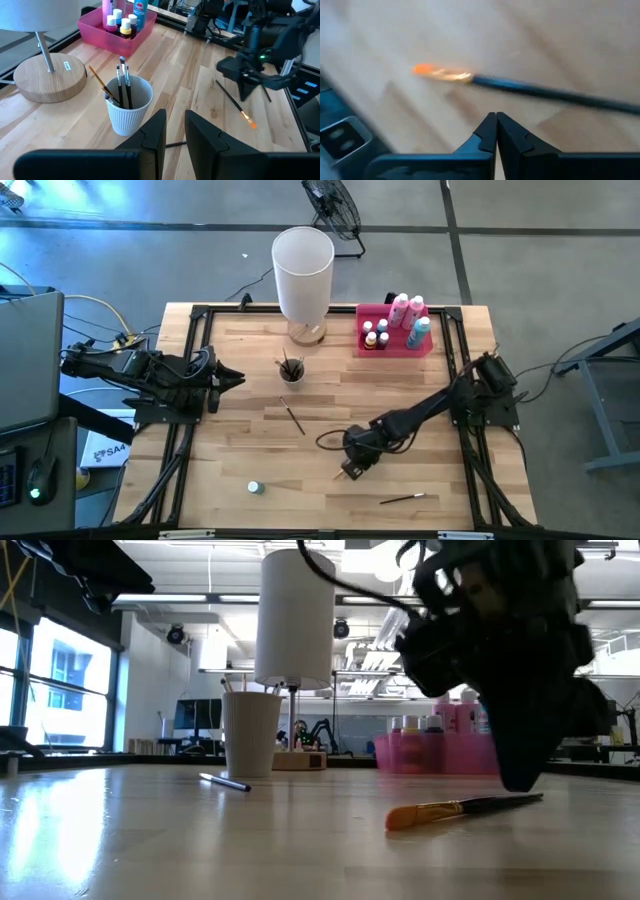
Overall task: Pick & Place Paint Supplies
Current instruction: Put the golden paint brush into the white cup
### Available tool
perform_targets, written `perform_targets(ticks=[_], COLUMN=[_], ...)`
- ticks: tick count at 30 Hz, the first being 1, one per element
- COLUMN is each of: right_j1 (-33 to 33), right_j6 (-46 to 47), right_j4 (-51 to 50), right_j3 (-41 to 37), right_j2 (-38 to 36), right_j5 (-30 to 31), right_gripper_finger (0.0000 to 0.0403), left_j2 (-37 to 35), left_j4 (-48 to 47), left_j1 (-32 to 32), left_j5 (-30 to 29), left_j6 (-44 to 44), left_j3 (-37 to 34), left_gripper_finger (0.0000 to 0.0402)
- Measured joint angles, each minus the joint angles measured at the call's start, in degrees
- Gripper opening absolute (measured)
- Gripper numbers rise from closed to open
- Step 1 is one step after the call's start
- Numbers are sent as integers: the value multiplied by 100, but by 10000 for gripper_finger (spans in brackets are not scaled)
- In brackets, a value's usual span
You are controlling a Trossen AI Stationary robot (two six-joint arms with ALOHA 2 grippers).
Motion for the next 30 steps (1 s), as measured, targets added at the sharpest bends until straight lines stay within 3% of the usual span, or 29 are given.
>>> perform_targets(ticks=[14, 22, 27, 30], right_j1=[-176, -262, -199, -27], right_j6=[-145, -404, -564, -578], right_j4=[122, 195, 221, 214], right_j3=[1, 2, 8, 7], right_j2=[0, -242, -326, -240], right_j5=[556, 170, -623, -717], right_gripper_finger=[3, 3, 3, 3], left_j2=[1, 2, 0, 2], left_j4=[-4, -6, -4, -2], left_j1=[2, 2, 0, 0], left_j5=[2, 2, 0, 0], left_j6=[-1, -1, -2, -2], left_j3=[0, 0, 0, 0], left_gripper_finger=[70, 70, 70, 70])
